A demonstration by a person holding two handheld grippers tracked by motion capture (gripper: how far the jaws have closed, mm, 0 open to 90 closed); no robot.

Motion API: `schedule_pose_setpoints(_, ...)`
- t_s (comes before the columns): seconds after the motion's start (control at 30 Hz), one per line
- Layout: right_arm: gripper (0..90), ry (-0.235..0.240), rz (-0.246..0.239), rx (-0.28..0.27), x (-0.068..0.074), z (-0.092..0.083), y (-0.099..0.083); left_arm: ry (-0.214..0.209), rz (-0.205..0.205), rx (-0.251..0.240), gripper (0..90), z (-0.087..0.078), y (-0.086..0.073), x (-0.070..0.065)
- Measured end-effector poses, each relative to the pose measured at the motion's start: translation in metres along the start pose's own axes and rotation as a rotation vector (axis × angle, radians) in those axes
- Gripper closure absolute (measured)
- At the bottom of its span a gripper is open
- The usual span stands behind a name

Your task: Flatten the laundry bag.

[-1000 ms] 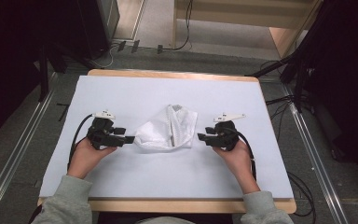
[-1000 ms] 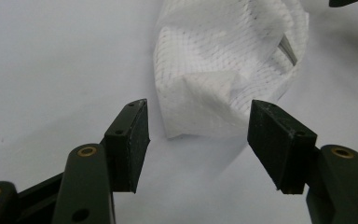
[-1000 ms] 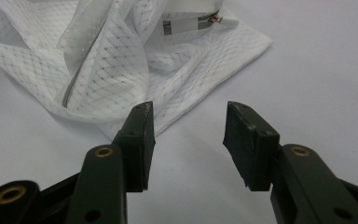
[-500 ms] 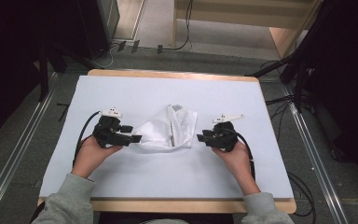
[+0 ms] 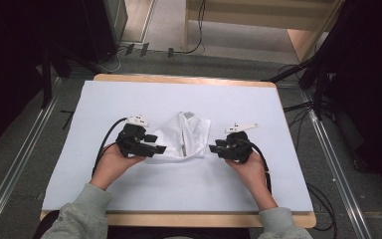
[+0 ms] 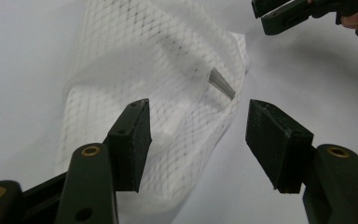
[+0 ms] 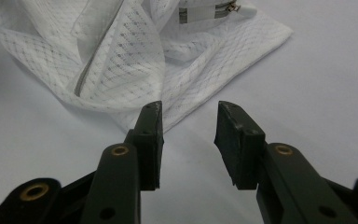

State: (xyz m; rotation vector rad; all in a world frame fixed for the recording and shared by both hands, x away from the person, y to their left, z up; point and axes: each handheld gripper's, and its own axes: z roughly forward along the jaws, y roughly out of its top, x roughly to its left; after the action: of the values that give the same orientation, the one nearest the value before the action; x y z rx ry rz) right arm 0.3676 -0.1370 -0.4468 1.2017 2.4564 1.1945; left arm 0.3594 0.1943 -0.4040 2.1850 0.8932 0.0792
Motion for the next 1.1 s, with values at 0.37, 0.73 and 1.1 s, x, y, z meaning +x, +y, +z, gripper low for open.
schedule_pose_setpoints(0.37, 62.3, -0.022, 0.018, 0.001, -0.003, -0.007, -0.007, 0.016, 0.054, 0.041, 42.0, 0.031, 0.022, -0.007)
schedule_pose_setpoints(0.73, 62.0, -0.053, 0.037, -0.001, -0.007, -0.017, -0.019, 0.018, 0.015, 0.065, 51.3, 0.059, 0.025, -0.006)
schedule_pose_setpoints(1.1, 61.7, -0.067, 0.056, -0.006, -0.010, -0.024, -0.026, -0.014, -0.025, 0.081, 89.3, 0.067, 0.024, 0.005)
